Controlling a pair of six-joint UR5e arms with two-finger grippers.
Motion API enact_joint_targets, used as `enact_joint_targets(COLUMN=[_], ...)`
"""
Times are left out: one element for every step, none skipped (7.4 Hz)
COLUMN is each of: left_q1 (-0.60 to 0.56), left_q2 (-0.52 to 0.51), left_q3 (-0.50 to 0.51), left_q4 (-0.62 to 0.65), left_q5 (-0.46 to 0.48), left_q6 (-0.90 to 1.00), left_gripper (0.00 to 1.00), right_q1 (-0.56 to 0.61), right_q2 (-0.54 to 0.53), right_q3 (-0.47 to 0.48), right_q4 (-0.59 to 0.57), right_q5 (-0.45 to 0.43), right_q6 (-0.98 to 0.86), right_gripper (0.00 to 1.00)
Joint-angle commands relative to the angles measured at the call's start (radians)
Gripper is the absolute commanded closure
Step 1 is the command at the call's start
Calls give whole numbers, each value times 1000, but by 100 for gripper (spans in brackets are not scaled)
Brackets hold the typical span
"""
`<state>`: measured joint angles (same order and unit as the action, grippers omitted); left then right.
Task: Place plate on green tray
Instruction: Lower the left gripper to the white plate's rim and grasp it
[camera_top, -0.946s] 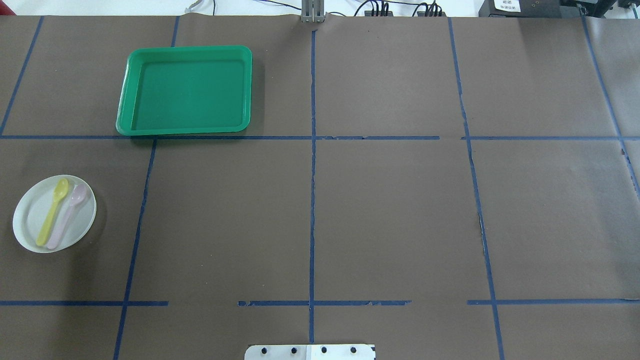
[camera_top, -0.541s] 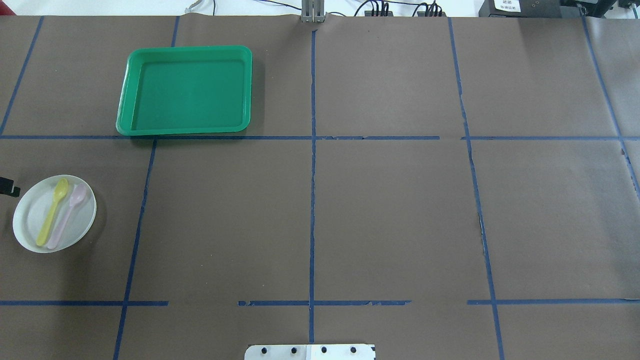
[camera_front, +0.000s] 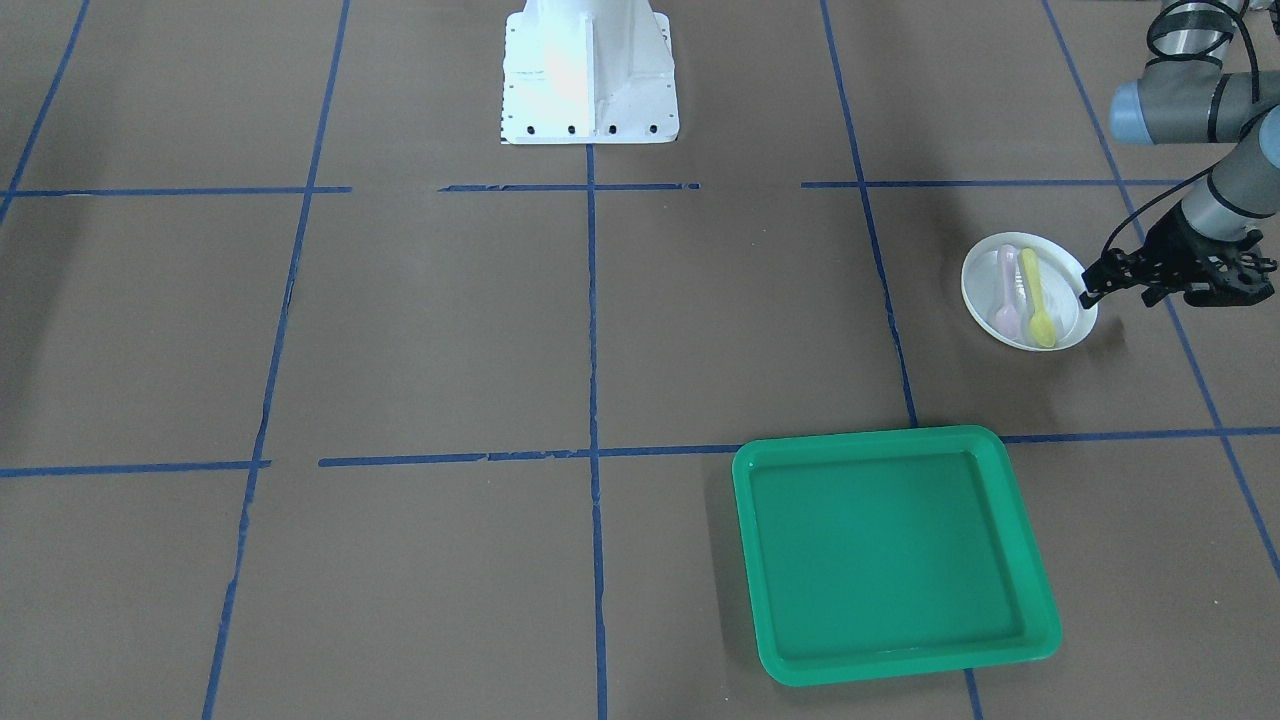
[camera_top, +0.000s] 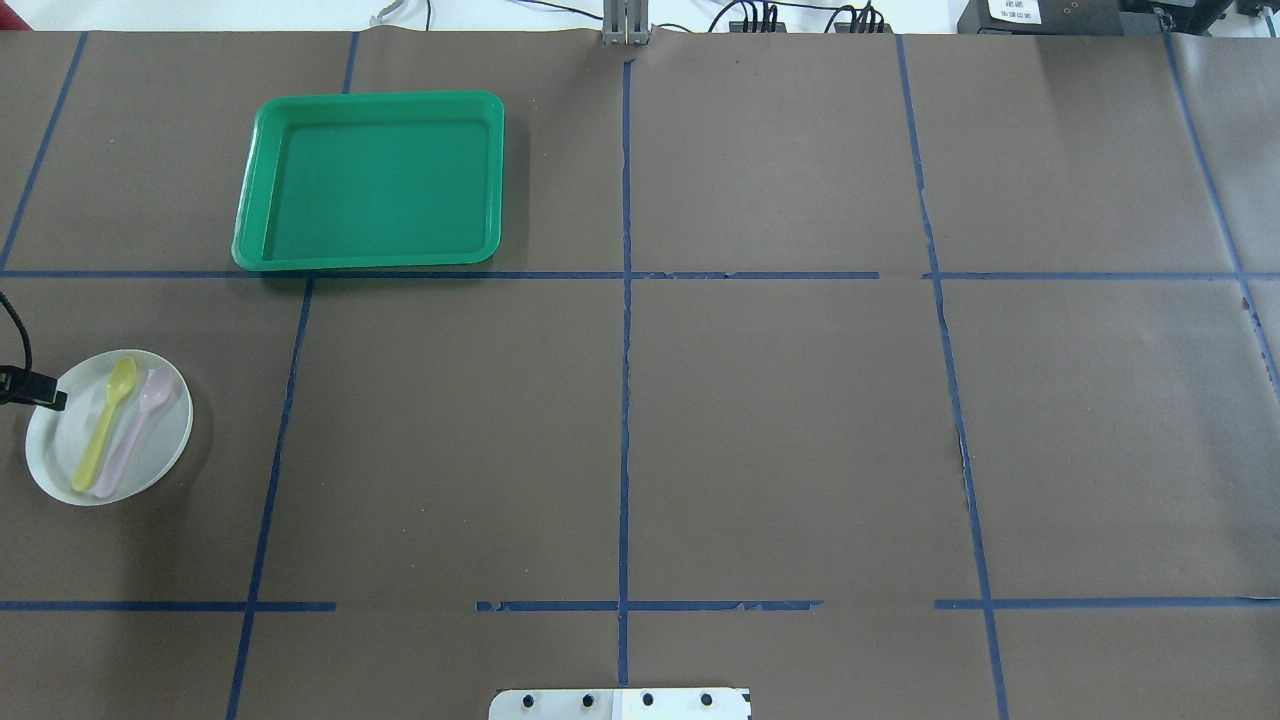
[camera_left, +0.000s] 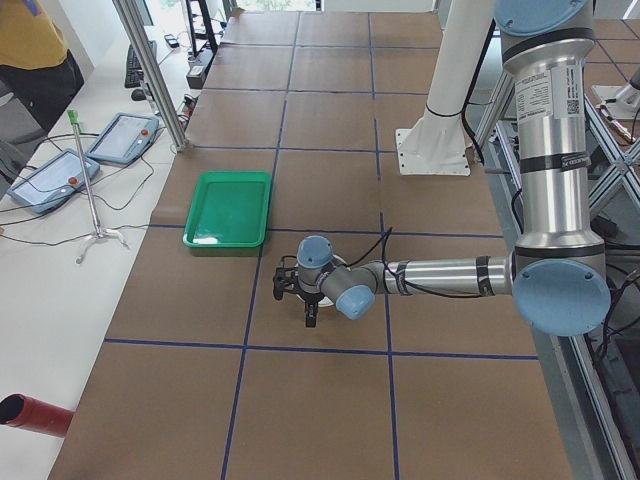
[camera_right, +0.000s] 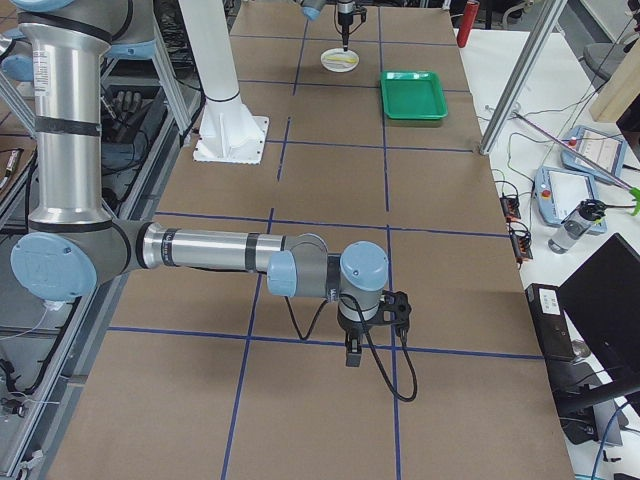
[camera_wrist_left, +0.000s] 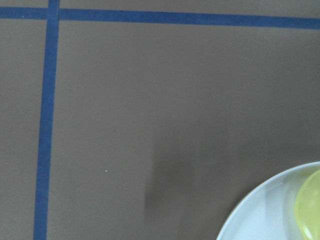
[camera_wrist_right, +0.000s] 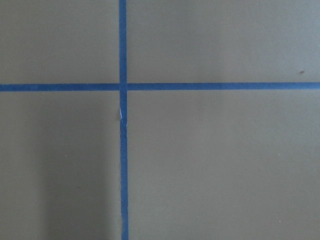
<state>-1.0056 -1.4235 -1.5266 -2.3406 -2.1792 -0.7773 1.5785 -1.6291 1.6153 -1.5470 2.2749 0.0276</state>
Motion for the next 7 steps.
enact_joint_targets(left_q1=[22,24,24,22,21,19,18], left_q2=[0,0,0,1,3,3,3], left_q3=[-1,-4,-6,-13,-26,-27,-36], left_q4=[0,0,-2,-2,-2,-2,-2], left_q5=[-1,-1,-2,-13,-14,-14,-14], left_q6=[-10,-10,-8,-8,-10,-10,-10], left_gripper=[25,47,68,91,100,100,100], right_q1=[0,0,0,0,0,0,0], right_q2=[0,0,0,0,0,0,0], right_q3=[0,0,0,0,0,0,0], right_q4=[1,-1,1,1,1,1,1], right_q5=[0,0,2,2,0,0,0], right_q6=[0,0,0,0,0,0,0], right_gripper=[0,0,0,0,0,0,0])
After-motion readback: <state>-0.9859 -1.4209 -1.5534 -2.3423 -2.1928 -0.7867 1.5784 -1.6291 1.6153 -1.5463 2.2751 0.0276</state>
